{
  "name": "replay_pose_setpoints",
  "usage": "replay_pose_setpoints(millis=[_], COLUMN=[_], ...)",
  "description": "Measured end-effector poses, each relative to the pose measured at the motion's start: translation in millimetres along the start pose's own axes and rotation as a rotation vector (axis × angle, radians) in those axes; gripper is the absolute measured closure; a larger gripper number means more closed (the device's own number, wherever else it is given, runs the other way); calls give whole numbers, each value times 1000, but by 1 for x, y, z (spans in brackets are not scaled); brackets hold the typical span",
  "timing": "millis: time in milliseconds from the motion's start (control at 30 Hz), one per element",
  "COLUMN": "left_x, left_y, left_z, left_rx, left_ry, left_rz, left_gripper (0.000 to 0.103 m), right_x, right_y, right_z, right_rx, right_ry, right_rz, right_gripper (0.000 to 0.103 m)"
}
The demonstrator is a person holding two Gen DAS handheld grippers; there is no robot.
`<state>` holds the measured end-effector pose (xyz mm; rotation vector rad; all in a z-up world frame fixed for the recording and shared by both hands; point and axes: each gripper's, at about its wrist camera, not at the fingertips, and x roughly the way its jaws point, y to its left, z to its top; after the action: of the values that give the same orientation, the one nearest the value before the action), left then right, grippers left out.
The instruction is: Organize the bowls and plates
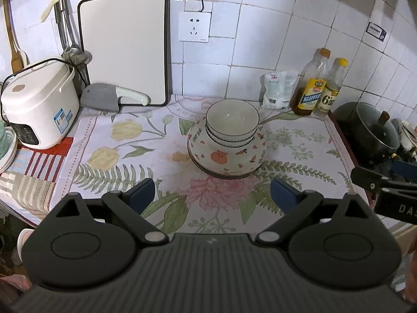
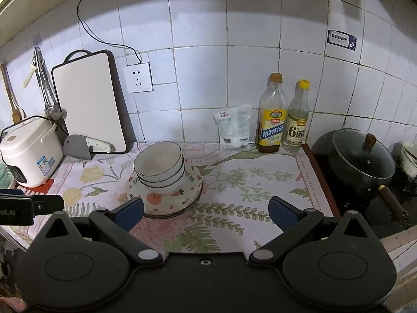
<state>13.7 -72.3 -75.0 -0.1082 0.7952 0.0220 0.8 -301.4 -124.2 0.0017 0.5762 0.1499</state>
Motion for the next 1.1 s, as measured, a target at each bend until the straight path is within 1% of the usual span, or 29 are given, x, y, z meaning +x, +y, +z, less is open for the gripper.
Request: replay_pose_setpoints(millis=[300, 600, 833, 1100], left_x=[-3, -8, -10, -13], left_y=[-3, -7, -6, -3], left_z=[-2, -2, -2, -6], left_rx=[32, 64, 66, 41], left_ry=[14, 28, 27, 25], left_rz=[23, 70, 71, 71], left_gripper=[7, 7, 7, 7], right_x=[-5, -12, -18, -24], right_y=[1, 6, 3, 0], right_z=[-2, -5, -6, -9], right_rx=[-8, -17, -13, -19], right_ry=[11, 19, 11, -25], right_rz=[-36, -68, -82, -96], right_gripper=[0, 0, 0, 0])
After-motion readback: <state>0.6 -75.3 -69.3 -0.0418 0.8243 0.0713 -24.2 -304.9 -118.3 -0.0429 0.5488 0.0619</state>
